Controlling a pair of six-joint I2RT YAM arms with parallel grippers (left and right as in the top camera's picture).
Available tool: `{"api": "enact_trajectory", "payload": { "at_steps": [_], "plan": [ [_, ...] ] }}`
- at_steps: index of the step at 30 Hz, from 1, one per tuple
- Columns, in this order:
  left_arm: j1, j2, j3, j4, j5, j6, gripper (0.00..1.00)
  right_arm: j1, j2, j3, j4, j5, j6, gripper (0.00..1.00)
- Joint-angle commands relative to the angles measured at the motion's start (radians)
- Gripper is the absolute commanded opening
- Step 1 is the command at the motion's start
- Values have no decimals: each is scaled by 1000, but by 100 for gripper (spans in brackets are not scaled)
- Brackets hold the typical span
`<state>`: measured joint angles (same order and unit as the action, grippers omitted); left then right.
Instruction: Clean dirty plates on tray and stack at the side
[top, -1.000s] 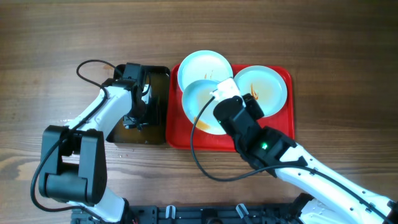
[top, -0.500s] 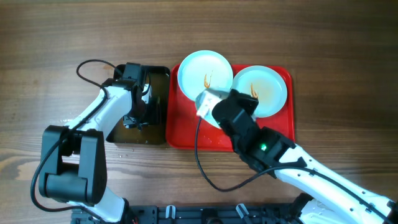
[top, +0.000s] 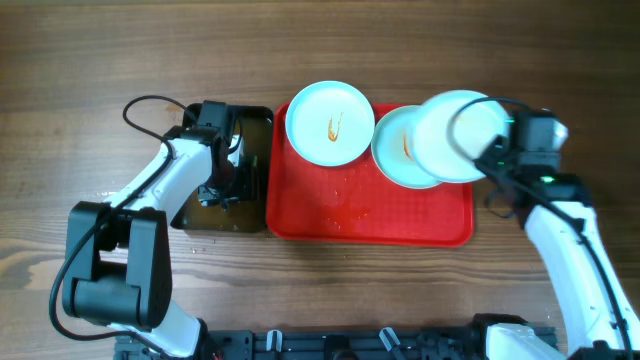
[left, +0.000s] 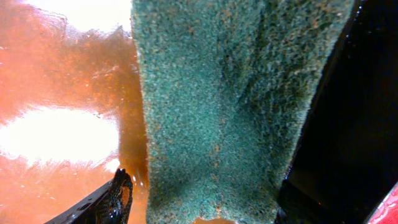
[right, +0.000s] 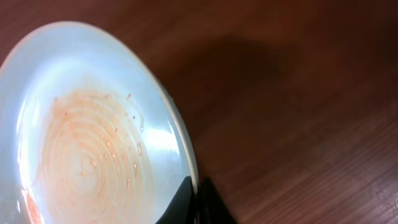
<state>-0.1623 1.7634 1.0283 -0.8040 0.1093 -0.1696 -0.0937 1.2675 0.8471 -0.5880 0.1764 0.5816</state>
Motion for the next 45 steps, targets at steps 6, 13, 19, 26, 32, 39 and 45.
{"api": "enact_trajectory", "payload": {
  "at_steps": [6, 13, 19, 26, 32, 39, 45],
  "plan": [
    [1, -20, 17, 3, 6, -2, 67, -388, -14, -54, -23, -125, 15, 4],
    [1, -20, 17, 3, 6, -2, 66, -392, -14, -55, 39, -247, -136, 43],
    [1, -20, 18, 3, 6, -2, 66, -311, -14, -55, 24, -615, -216, 57],
    [1, -20, 18, 3, 6, -2, 66, -31, 165, -57, -2, -468, -115, 59],
    [1, -20, 17, 3, 6, -2, 66, 40, 399, -57, 100, -471, -58, 28],
    [1, -20, 18, 3, 6, -2, 66, 57, 401, -57, -67, -556, -190, 4],
    [1, -20, 18, 16, 6, -2, 70, 154, 401, -57, -91, -577, -248, 5]
  ]
}}
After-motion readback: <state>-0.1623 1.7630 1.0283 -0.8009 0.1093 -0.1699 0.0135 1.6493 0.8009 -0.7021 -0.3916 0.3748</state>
